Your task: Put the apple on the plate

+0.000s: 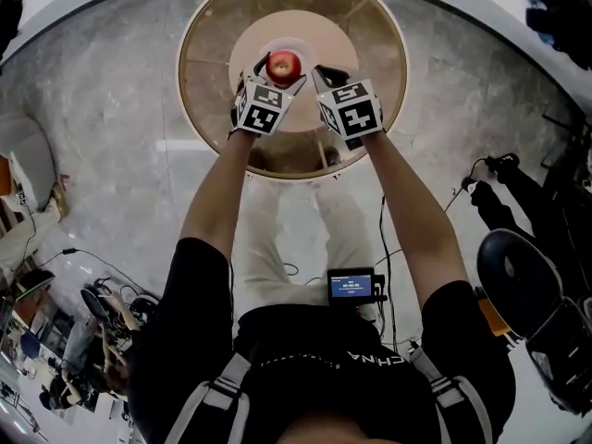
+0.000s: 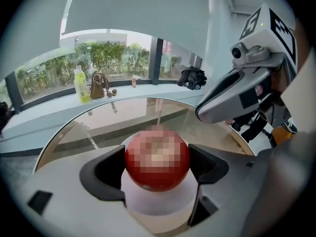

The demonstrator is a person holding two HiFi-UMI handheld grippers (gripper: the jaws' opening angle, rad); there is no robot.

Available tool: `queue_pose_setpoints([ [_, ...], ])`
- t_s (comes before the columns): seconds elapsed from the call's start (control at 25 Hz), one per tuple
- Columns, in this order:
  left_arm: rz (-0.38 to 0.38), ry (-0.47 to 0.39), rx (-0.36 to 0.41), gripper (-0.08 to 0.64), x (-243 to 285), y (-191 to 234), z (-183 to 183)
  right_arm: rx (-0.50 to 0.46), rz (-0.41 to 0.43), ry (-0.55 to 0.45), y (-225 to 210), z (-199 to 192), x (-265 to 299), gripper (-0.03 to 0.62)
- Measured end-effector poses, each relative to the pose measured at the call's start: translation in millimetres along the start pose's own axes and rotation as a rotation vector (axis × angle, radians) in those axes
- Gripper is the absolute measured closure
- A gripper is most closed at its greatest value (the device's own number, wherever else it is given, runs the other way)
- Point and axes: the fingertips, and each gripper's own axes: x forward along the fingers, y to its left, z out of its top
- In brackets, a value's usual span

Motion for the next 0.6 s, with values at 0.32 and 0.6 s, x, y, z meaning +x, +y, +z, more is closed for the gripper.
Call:
queue_pose_setpoints([
  [0.32, -0.02, -0.001, -0.007, 0.161, 13.2, -7.9, -8.1, 0.007, 0.028, 0.026, -3.1, -18.7, 12.5, 0.559],
  [0.6, 0.004, -0.001, 0.013, 0.161, -42.1, -5.7, 9.7, -0.019, 0.022, 0.035, 12.3, 5.4, -18.8, 0.558],
])
